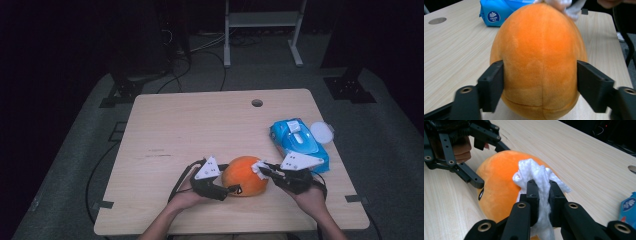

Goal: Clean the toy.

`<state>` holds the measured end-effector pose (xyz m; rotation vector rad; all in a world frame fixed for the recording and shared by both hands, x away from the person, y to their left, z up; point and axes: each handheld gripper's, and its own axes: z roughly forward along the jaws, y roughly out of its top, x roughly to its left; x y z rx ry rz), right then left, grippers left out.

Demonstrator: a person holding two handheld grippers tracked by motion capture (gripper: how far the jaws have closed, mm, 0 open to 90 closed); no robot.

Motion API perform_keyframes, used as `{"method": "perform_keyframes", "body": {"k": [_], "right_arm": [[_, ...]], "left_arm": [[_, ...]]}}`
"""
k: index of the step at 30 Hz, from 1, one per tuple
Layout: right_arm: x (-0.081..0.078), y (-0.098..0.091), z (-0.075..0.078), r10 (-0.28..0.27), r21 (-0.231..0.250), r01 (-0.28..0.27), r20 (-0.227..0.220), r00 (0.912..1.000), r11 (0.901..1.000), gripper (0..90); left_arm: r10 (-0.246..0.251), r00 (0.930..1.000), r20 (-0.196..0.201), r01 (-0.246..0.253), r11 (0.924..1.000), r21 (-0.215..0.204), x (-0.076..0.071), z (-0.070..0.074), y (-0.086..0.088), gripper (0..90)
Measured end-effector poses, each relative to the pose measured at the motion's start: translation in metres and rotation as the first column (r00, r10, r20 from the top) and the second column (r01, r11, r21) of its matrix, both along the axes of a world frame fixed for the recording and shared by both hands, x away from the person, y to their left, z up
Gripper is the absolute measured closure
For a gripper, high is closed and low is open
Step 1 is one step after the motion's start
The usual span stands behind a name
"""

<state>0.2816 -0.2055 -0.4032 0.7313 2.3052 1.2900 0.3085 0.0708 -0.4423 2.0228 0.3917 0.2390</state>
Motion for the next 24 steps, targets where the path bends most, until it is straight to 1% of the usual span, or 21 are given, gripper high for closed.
{"method": "perform_keyframes", "body": {"k": [2,3,4,6,8,9,10,11,12,13,14,15,16,17,18,19,20,21,22,23,24], "right_arm": [[-0.004,0.008,0.002,0.015,-0.019,-0.014,0.026,0.9996,0.9997,80.8],[-0.007,0.013,0.003,0.038,-0.008,-0.038,0.024,0.9990,0.9992,80.9],[-0.010,0.018,0.004,0.060,-0.003,-0.060,0.024,0.9979,0.9982,80.8],[-0.016,0.030,0.003,0.099,-0.034,-0.098,0.036,0.9944,0.9946,80.8],[-0.017,0.033,0.003,0.106,-0.056,-0.103,0.046,0.9933,0.9931,80.9],[-0.015,0.030,0.004,0.103,-0.052,-0.101,0.042,0.9938,0.9935,80.9],[-0.012,0.025,0.005,0.089,-0.045,-0.087,0.043,0.9951,0.9952,80.9],[-0.010,0.019,0.006,0.057,-0.044,-0.055,0.048,0.9972,0.9975,80.9],[-0.006,0.012,0.006,0.036,-0.029,-0.035,0.044,0.9984,0.9990,80.9],[-0.002,0.004,0.006,0.014,-0.008,-0.014,0.031,0.9994,0.9999,80.9],[0.002,-0.002,0.006,-0.009,0.002,0.009,0.019,0.9998,1.0000,80.9],[0.004,-0.006,0.004,-0.021,0.011,0.021,0.008,0.9998,0.9997,80.9],[0.006,-0.009,0.002,-0.020,0.031,0.020,-0.012,0.9997,0.9993,80.9],[0.007,-0.010,0.000,-0.018,0.040,0.019,-0.020,0.9996,0.9990,80.9],[0.006,-0.009,-0.001,-0.016,0.038,0.017,-0.020,0.9997,0.9991,80.9],[0.005,-0.007,-0.002,-0.013,0.036,0.013,-0.022,0.9997,0.9993,80.9],[0.003,-0.005,-0.003,-0.009,0.040,0.010,-0.026,0.9996,0.9992,80.9],[0.001,-0.002,-0.003,0.008,0.045,-0.006,-0.034,0.9994,0.9990,81.0],[-0.002,0.000,-0.003,0.023,0.051,-0.021,-0.040,0.9989,0.9985,81.0],[-0.007,0.004,-0.003,0.053,0.052,-0.050,-0.045,0.9976,0.9974,81.0],[-0.010,0.008,-0.001,0.073,0.043,-0.071,-0.041,0.9965,0.9965,81.0]], "left_arm": [[0.009,0.9997,-0.021,-0.009,0.9999,-0.011,0.000,0.002,-0.002,17.6],[0.013,0.9997,-0.022,-0.014,0.9998,-0.012,-0.001,0.003,-0.003,17.5],[0.007,0.9999,-0.007,-0.007,1.0000,-0.002,-0.002,0.003,-0.004,18.2],[-0.002,0.9995,0.030,0.001,0.9994,0.034,-0.003,0.003,-0.004,23.4],[-0.007,0.9993,0.037,0.006,0.9995,0.031,-0.003,0.002,-0.001,26.7],[-0.009,0.9990,0.043,0.008,0.9994,0.034,-0.004,0.001,0.001,28.1],[-0.012,0.9979,0.063,0.008,0.9987,0.051,-0.005,0.001,0.002,30.7],[-0.023,0.9971,0.073,0.019,0.9980,0.061,-0.005,0.000,0.003,31.6],[-0.028,0.9967,0.076,0.024,0.9980,0.058,-0.005,-0.001,0.004,31.7],[-0.032,0.9967,0.074,0.027,0.9979,0.059,-0.005,-0.001,0.004,31.7],[-0.034,0.9964,0.077,0.030,0.9979,0.058,-0.005,-0.001,0.003,31.6],[-0.034,0.9965,0.076,0.030,0.9980,0.055,-0.005,-0.001,0.003,31.4],[-0.033,0.9969,0.072,0.029,0.9981,0.054,-0.005,-0.001,0.002,30.5],[-0.032,0.9975,0.064,0.028,0.9982,0.052,-0.004,0.000,0.002,28.4],[-0.023,0.9990,0.038,0.022,0.9988,0.044,-0.002,0.001,0.002,24.4],[-0.015,0.9999,-0.001,0.015,0.9994,0.030,0.000,0.003,0.002,18.9],[-0.005,0.9990,-0.045,0.005,1.0000,0.004,0.003,0.004,0.002,14.6],[0.004,0.9970,-0.077,-0.006,0.9998,-0.021,0.004,0.005,0.002,10.6],[0.003,0.9932,-0.116,-0.009,0.9987,-0.051,0.005,0.007,0.001,10.0],[0.000,0.9920,-0.126,-0.007,0.9987,-0.050,0.005,0.007,-0.001,10.0],[-0.001,0.9943,-0.107,-0.002,0.9996,-0.029,0.004,0.006,-0.002,11.1]]}}
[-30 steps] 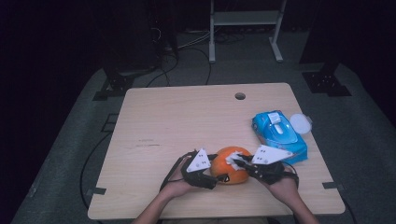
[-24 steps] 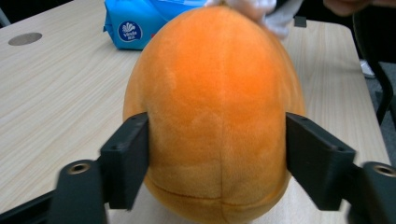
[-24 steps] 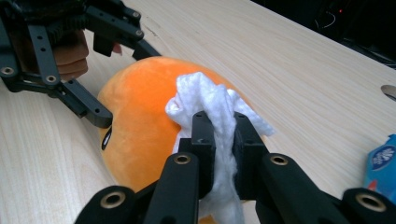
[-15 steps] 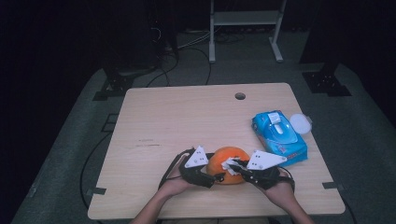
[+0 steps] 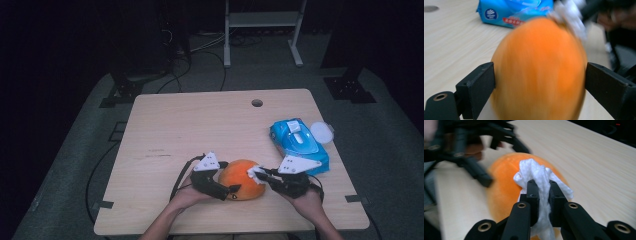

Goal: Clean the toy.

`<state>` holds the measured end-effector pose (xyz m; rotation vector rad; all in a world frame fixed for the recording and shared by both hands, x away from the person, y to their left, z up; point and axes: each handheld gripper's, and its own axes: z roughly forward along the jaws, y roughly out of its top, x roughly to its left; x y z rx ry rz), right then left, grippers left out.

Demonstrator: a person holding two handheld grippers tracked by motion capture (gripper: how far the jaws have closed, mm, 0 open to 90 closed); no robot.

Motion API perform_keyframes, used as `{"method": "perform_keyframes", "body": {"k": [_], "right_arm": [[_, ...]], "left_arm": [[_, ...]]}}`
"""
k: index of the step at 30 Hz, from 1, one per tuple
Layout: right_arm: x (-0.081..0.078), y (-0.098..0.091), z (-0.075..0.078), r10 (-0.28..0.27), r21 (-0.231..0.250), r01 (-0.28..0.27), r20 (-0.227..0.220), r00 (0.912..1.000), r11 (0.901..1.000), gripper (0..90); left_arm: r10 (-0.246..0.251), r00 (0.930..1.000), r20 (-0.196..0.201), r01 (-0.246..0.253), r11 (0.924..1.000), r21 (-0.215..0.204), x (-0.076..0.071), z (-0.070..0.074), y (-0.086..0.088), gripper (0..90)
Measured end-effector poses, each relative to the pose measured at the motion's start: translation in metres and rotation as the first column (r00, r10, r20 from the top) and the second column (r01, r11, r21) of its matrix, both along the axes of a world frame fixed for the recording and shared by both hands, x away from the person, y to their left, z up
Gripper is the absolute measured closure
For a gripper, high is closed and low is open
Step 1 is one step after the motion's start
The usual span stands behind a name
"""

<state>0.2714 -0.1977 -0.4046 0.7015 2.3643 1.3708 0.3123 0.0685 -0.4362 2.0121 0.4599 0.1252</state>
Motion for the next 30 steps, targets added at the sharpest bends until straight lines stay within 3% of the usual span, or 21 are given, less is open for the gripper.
{"method": "perform_keyframes", "body": {"k": [3,4,5,7,8,9,10,11,13,14,15,16,18,19,21,22,24,25,26,28,30], "right_arm": [[-0.002,0.001,0.006,0.009,-0.027,-0.009,0.020,0.9997,0.9996,81.1],[0.000,-0.003,0.009,-0.013,-0.001,0.013,0.026,0.9996,0.9999,81.1],[0.003,-0.006,0.012,-0.037,0.024,0.036,0.034,0.9988,0.9991,81.1],[0.011,-0.013,0.016,-0.069,0.060,0.067,0.042,0.9967,0.9959,81.1],[0.014,-0.014,0.016,-0.077,0.069,0.075,0.031,0.9966,0.9948,81.1],[0.016,-0.014,0.013,-0.075,0.070,0.074,0.015,0.9971,0.9948,81.0],[0.018,-0.014,0.010,-0.073,0.061,0.072,0.010,0.9973,0.9955,81.1],[0.019,-0.014,0.006,-0.073,0.058,0.073,0.000,0.9973,0.9956,81.1],[0.020,-0.016,0.001,-0.066,0.054,0.067,-0.017,0.9977,0.9963,81.0],[0.019,-0.016,-0.001,-0.063,0.058,0.065,-0.026,0.9977,0.9962,81.1],[0.019,-0.016,-0.001,-0.056,0.066,0.058,-0.036,0.9978,0.9961,81.1],[0.018,-0.015,-0.001,-0.043,0.071,0.046,-0.042,0.9982,0.9964,81.1],[0.013,-0.009,0.002,-0.005,0.075,0.008,-0.041,0.9991,0.9971,81.0],[0.010,-0.006,0.003,0.006,0.065,-0.004,-0.032,0.9995,0.9979,81.0],[0.009,-0.004,0.006,0.017,0.059,-0.015,-0.023,0.9996,0.9982,81.0],[0.010,-0.004,0.007,0.012,0.065,-0.010,-0.024,0.9996,0.9979,81.0],[0.012,-0.007,0.010,-0.001,0.080,0.003,-0.018,0.9998,0.9968,81.0],[0.012,-0.008,0.012,-0.010,0.089,0.010,-0.003,0.9999,0.9960,81.0],[0.012,-0.009,0.015,-0.013,0.097,0.012,0.008,0.9999,0.9952,81.0],[0.013,-0.008,0.015,-0.014,0.098,0.013,0.007,0.9999,0.9951,81.0],[0.016,-0.005,0.006,-0.009,0.063,0.010,-0.007,0.9999,0.9980,81.0]], "left_arm": [[-0.001,0.9947,0.103,0.000,0.9999,0.017,-0.005,-0.001,0.000,29.0],[-0.017,0.9891,0.146,0.014,0.9997,0.021,-0.007,0.001,-0.001,33.4],[-0.038,0.9777,0.207,0.032,0.9990,0.032,-0.010,0.003,-0.003,35.9],[-0.071,0.9449,0.319,0.053,0.9965,0.064,-0.017,0.007,-0.009,38.2],[-0.078,0.9278,0.365,0.050,0.9950,0.086,-0.019,0.007,-0.012,38.3],[-0.079,0.9166,0.392,0.042,0.9939,0.102,-0.020,0.006,-0.014,38.2],[-0.079,0.9176,0.390,0.040,0.9935,0.107,-0.018,0.004,-0.014,37.1],[-0.069,0.9264,0.370,0.037,0.9949,0.094,-0.016,0.002,-0.013,34.7],[-0.054,0.9670,0.249,0.048,0.9984,0.031,-0.009,0.001,-0.008,23.9],[-0.047,0.9814,0.186,0.046,0.9989,0.009,-0.005,0.002,-0.007,17.8],[-0.037,0.9905,0.132,0.038,0.9993,-0.003,-0.003,0.002,-0.007,13.2],[-0.043,0.9946,0.095,0.043,0.9991,0.008,0.000,0.001,-0.007,8.9],[-0.058,0.9942,0.090,0.055,0.9980,0.032,-0.001,-0.001,-0.008,7.4],[-0.064,0.9931,0.098,0.061,0.9975,0.036,-0.003,-0.001,-0.007,11.1],[-0.050,0.9850,0.165,0.043,0.9981,0.044,-0.008,-0.001,-0.006,26.4],[-0.046,0.9769,0.209,0.038,0.9984,0.042,-0.010,0.001,-0.006,32.3],[-0.019,0.9496,0.313,0.015,0.9998,0.015,-0.014,0.005,-0.007,36.6],[-0.001,0.9429,0.333,-0.003,0.9999,0.010,-0.014,0.006,-0.008,36.8],[0.007,0.9442,0.329,-0.008,1.0000,0.001,-0.012,0.006,-0.009,36.3],[0.015,0.9492,0.314,-0.025,0.9993,0.029,-0.009,0.001,-0.011,30.4],[0.003,0.9750,0.222,-0.007,0.9999,0.016,-0.003,-0.005,-0.008,17.9]]}}
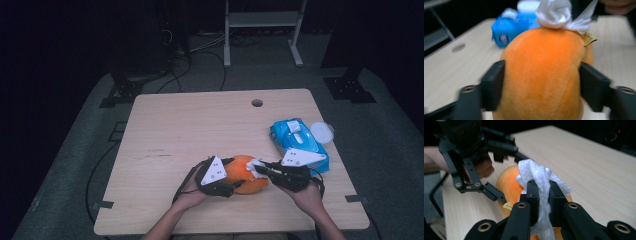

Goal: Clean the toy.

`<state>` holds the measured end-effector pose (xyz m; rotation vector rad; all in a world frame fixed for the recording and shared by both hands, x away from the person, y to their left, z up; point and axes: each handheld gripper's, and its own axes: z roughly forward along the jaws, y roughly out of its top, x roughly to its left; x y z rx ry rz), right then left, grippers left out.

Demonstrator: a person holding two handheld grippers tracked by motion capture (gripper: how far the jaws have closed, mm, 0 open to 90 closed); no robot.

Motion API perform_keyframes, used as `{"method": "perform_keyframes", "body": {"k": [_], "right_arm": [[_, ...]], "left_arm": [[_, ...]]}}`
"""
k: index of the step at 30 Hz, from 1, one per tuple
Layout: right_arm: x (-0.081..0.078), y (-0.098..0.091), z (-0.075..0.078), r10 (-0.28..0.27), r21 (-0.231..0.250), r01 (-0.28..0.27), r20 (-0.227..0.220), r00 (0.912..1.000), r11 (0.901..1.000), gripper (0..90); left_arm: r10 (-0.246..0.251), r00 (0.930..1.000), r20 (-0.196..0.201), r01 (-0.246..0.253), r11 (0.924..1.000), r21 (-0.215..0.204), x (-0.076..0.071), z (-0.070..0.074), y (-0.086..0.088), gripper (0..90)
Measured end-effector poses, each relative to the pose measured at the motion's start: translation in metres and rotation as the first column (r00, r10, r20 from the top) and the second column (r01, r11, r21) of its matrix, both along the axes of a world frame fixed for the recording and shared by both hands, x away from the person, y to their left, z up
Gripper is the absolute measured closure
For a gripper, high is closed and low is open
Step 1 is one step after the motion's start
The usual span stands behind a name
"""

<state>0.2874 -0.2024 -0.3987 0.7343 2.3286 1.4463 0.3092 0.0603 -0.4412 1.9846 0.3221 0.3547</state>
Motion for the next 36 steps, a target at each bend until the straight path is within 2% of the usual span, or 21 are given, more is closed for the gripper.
{"method": "perform_keyframes", "body": {"k": [2,3,5,9,11,13,15,17,19,21,22,24,26,27,29,30,32,34,36], "right_arm": [[0.001,0.003,-0.010,0.012,0.008,-0.011,-0.036,0.9993,0.9999,81.0],[0.001,0.003,-0.010,0.016,0.005,-0.016,-0.030,0.9994,0.9999,81.0],[-0.001,0.002,-0.007,0.010,-0.019,-0.010,-0.011,0.9999,0.9998,81.0],[-0.002,-0.011,-0.013,-0.017,-0.029,0.016,-0.034,0.9993,0.9994,81.0],[-0.003,-0.018,-0.017,-0.044,-0.062,0.042,-0.042,0.9981,0.9972,81.0],[-0.003,-0.020,-0.018,-0.044,-0.055,0.041,-0.058,0.9973,0.9977,81.0],[-0.005,-0.017,-0.017,-0.019,-0.041,0.017,-0.063,0.9978,0.9990,80.9],[-0.006,-0.009,-0.014,0.012,-0.015,-0.013,-0.063,0.9980,0.9998,80.9],[-0.005,-0.004,-0.014,0.017,-0.027,-0.019,-0.050,0.9986,0.9995,80.9],[-0.001,-0.007,-0.017,0.008,-0.023,-0.009,-0.069,0.9976,0.9997,80.9],[0.001,-0.009,-0.018,0.001,-0.003,-0.001,-0.085,0.9964,1.0000,80.9],[0.001,-0.011,-0.013,-0.012,0.023,0.013,-0.068,0.9976,0.9996,80.9],[0.001,-0.011,-0.006,-0.006,0.059,0.010,-0.052,0.9986,0.9982,80.9],[0.001,-0.009,-0.005,-0.001,0.061,0.004,-0.049,0.9988,0.9981,80.9],[0.004,-0.006,-0.011,-0.003,0.024,0.005,-0.052,0.9986,0.9997,80.9],[0.005,-0.006,-0.017,0.002,0.009,-0.001,-0.065,0.9979,1.0000,80.9],[0.008,-0.010,-0.024,-0.025,-0.019,0.024,-0.072,0.9971,0.9995,80.9],[0.009,-0.014,-0.028,-0.055,-0.054,0.051,-0.071,0.9959,0.9972,80.9],[0.008,-0.015,-0.028,-0.060,-0.037,0.057,-0.081,0.9949,0.9977,80.9]], "left_arm": [[-0.005,0.9971,-0.076,0.003,0.9992,-0.040,0.004,0.000,0.005,12.4],[-0.005,0.9961,-0.088,0.000,0.9988,-0.048,0.004,0.001,0.006,13.7],[0.002,0.9969,-0.079,-0.005,0.9992,-0.040,0.003,0.001,0.007,21.3],[-0.017,0.9954,-0.094,0.014,0.9993,-0.034,0.002,-0.002,0.013,20.9],[-0.016,0.9929,-0.118,0.011,0.9991,-0.041,0.003,-0.003,0.017,18.9],[-0.020,0.9853,-0.170,0.009,0.9979,-0.065,0.006,0.000,0.019,13.5],[-0.009,0.9699,-0.243,-0.012,0.9963,-0.085,0.011,0.002,0.019,7.2],[-0.004,0.9621,-0.273,-0.019,0.9963,-0.084,0.015,0.000,0.018,3.3],[0.009,0.9636,-0.267,-0.032,0.9961,-0.083,0.014,-0.004,0.019,8.9],[0.031,0.9801,-0.196,-0.046,0.9963,-0.073,0.007,-0.003,0.017,25.9],[0.038,0.9860,-0.162,-0.050,0.9961,-0.072,0.005,-0.001,0.014,31.2],[0.050,0.9949,-0.087,-0.058,0.9943,-0.089,0.003,0.004,0.010,35.3],[0.093,0.9956,-0.006,-0.093,0.9927,-0.077,0.000,0.004,0.004,36.1],[0.101,0.9949,0.003,-0.100,0.9927,-0.068,0.000,0.002,0.003,35.9],[0.084,0.9959,-0.035,-0.086,0.9949,-0.053,0.003,-0.004,0.006,33.8],[0.082,0.9955,-0.048,-0.085,0.9947,-0.058,0.004,-0.006,0.009,33.4],[0.068,0.9922,-0.105,-0.075,0.9948,-0.068,0.007,-0.008,0.015,30.1],[0.062,0.9914,-0.115,-0.070,0.9950,-0.072,0.008,-0.008,0.018,27.0],[0.058,0.9931,-0.102,-0.065,0.9960,-0.061,0.006,-0.008,0.014,24.6]]}}
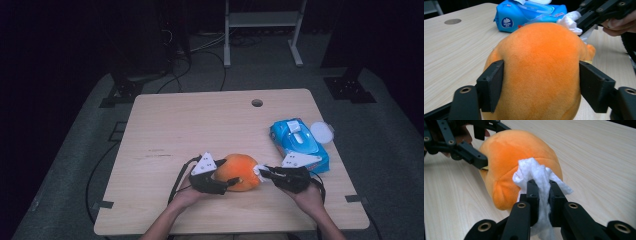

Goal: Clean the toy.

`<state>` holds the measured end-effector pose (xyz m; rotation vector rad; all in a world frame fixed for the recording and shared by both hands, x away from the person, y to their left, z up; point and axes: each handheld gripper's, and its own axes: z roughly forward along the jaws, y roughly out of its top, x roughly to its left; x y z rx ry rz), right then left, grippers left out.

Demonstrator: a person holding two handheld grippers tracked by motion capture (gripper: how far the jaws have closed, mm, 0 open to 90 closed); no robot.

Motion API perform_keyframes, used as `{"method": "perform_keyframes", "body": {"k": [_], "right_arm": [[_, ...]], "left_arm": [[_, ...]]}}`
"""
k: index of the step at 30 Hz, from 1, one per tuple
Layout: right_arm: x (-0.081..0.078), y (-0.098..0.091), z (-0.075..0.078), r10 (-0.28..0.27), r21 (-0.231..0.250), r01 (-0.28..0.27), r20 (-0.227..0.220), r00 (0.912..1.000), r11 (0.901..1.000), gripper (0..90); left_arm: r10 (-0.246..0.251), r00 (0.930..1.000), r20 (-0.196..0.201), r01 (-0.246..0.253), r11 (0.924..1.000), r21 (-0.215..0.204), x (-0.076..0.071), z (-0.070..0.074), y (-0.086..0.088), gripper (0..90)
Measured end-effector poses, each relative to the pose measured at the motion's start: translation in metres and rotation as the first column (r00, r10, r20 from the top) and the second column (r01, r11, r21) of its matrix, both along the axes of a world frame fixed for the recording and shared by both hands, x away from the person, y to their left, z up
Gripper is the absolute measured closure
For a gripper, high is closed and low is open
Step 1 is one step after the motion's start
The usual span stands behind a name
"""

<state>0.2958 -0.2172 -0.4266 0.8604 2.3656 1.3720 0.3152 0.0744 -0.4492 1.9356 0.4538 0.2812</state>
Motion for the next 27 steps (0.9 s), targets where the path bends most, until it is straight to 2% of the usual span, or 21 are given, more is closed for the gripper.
{"method": "perform_keyframes", "body": {"k": [2,4,5,6,7,8,9,10,11,13,15,18,20,22,23,24,25,27], "right_arm": [[-0.003,0.006,0.005,0.015,0.007,-0.015,0.032,0.9994,0.9999,80.9],[-0.006,0.011,0.014,0.047,0.060,-0.049,0.043,0.9980,0.9970,80.9],[-0.007,0.015,0.016,0.053,0.048,-0.056,0.057,0.9969,0.9973,80.9],[-0.007,0.017,0.016,0.054,0.023,-0.056,0.073,0.9959,0.9981,80.9],[-0.006,0.016,0.014,0.052,0.021,-0.053,0.067,0.9964,0.9984,80.9],[-0.004,0.013,0.011,0.048,0.025,-0.049,0.051,0.9976,0.9985,80.9],[-0.003,0.010,0.007,0.040,0.015,-0.040,0.046,0.9982,0.9991,80.9],[-0.002,0.006,0.005,0.029,0.024,-0.030,0.034,0.9990,0.9993,80.9],[0.000,0.002,0.004,0.020,0.039,-0.021,0.022,0.9996,0.9990,80.9],[-0.001,0.002,0.005,0.002,-0.002,-0.002,0.043,0.9991,1.0000,80.9],[-0.004,0.004,0.007,0.004,0.011,-0.004,0.041,0.9992,0.9999,80.9],[-0.012,0.014,0.014,0.051,0.007,-0.052,0.072,0.9961,0.9986,80.8],[-0.012,0.017,0.014,0.053,-0.020,-0.052,0.084,0.9950,0.9985,80.9],[-0.006,0.011,0.011,0.037,-0.012,-0.036,0.071,0.9968,0.9993,80.8],[-0.004,0.008,0.011,0.024,0.002,-0.025,0.061,0.9978,0.9997,80.8],[-0.004,0.006,0.011,0.015,0.011,-0.016,0.054,0.9984,0.9998,80.8],[-0.004,0.006,0.011,0.014,0.009,-0.015,0.057,0.9983,0.9998,80.8],[-0.008,0.013,0.012,0.026,0.009,-0.026,0.066,0.9975,0.9996,80.7]], "left_arm": [[-0.016,0.9993,0.035,0.015,0.9994,0.031,-0.004,0.001,-0.005,22.9],[-0.031,0.9979,0.058,0.027,0.9980,0.056,-0.010,0.002,-0.010,22.4],[-0.029,0.9976,0.064,0.024,0.9971,0.072,-0.011,0.003,-0.011,22.2],[-0.036,0.9982,0.048,0.032,0.9973,0.066,-0.011,0.004,-0.010,21.3],[-0.056,0.9982,0.021,0.055,0.9976,0.043,-0.010,0.005,-0.007,19.9],[-0.072,0.9974,-0.004,0.072,0.9974,-0.001,-0.008,0.007,-0.003,19.7],[-0.068,0.9974,-0.023,0.067,0.9971,-0.036,-0.005,0.008,0.002,20.2],[-0.052,0.9981,-0.034,0.050,0.9975,-0.050,-0.003,0.009,0.004,22.4],[-0.041,0.9987,-0.031,0.039,0.9986,-0.037,-0.003,0.009,0.004,26.1],[-0.024,0.9997,-0.002,0.024,0.9997,-0.005,-0.006,0.007,0.000,29.8],[-0.016,0.9997,0.019,0.016,0.9996,0.025,-0.009,0.006,-0.005,29.8],[-0.026,0.9994,0.022,0.025,0.9992,0.030,-0.010,0.006,-0.005,29.7],[-0.031,0.9992,0.023,0.031,0.9994,0.014,-0.009,0.009,-0.002,27.3],[0.014,0.9996,0.027,-0.014,0.9996,0.025,-0.006,0.013,0.000,18.2],[0.031,0.9995,0.007,-0.031,0.9991,0.028,-0.004,0.013,-0.001,13.8],[0.023,0.9995,-0.020,-0.023,0.9993,0.031,-0.002,0.011,-0.003,12.3],[0.011,0.9996,-0.027,-0.010,0.9992,0.039,-0.002,0.009,-0.004,14.2],[-0.003,1.0000,-0.002,0.003,0.9984,0.057,-0.004,0.005,-0.008,19.7]]}}
